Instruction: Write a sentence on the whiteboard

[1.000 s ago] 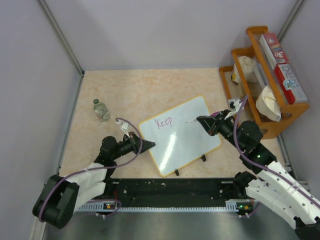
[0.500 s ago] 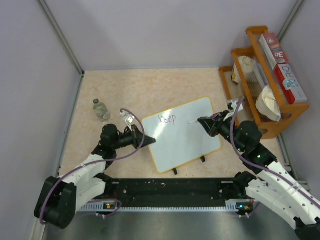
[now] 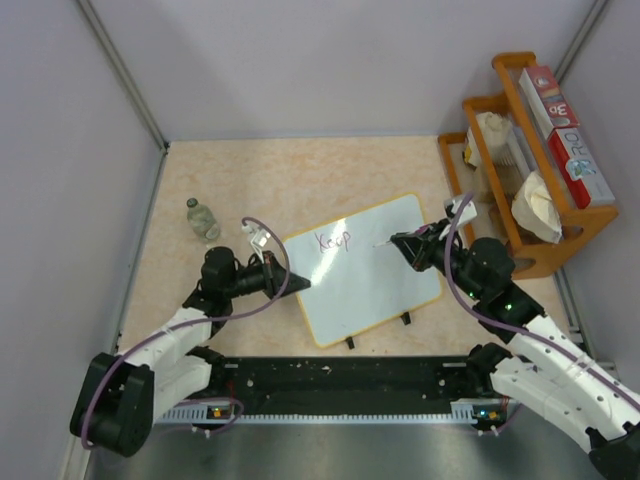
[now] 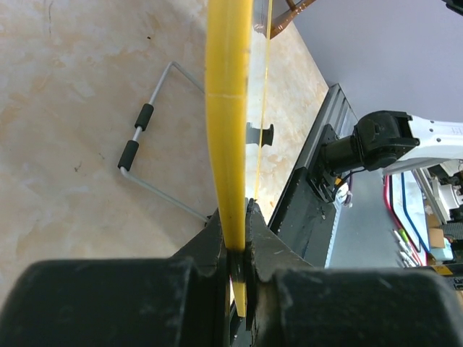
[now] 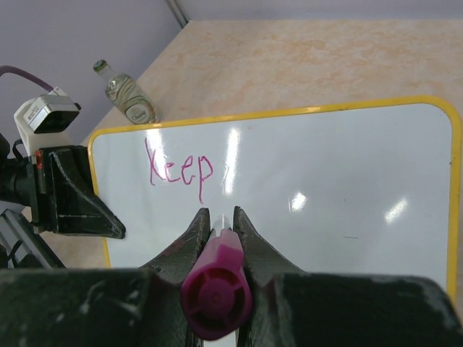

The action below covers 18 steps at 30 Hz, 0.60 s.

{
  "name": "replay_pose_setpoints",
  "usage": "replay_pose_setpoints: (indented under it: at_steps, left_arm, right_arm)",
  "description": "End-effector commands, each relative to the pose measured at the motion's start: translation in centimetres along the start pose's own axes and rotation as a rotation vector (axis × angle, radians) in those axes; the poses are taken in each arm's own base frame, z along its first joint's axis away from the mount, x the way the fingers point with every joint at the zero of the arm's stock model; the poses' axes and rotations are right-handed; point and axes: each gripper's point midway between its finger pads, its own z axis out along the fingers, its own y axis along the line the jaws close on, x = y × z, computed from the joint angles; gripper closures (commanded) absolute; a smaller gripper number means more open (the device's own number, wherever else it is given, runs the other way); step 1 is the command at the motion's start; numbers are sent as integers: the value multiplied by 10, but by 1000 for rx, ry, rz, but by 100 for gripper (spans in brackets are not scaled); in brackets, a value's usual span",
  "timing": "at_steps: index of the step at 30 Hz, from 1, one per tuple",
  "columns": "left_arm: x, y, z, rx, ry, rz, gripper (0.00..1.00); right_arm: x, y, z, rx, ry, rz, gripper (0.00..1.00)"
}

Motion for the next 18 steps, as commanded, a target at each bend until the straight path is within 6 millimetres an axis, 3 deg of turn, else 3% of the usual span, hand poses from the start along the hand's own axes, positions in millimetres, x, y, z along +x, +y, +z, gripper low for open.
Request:
replay_pose_setpoints:
  at_steps: [1, 18]
  left_arm:
    - [51, 28, -12, -96, 106, -6, 100]
    - [50, 21, -15, -62, 74, 28, 100]
  right_arm:
    - [-12, 7, 2, -40, -57, -3, 100]
    - [-9, 2, 3, -19, -52, -5, 100]
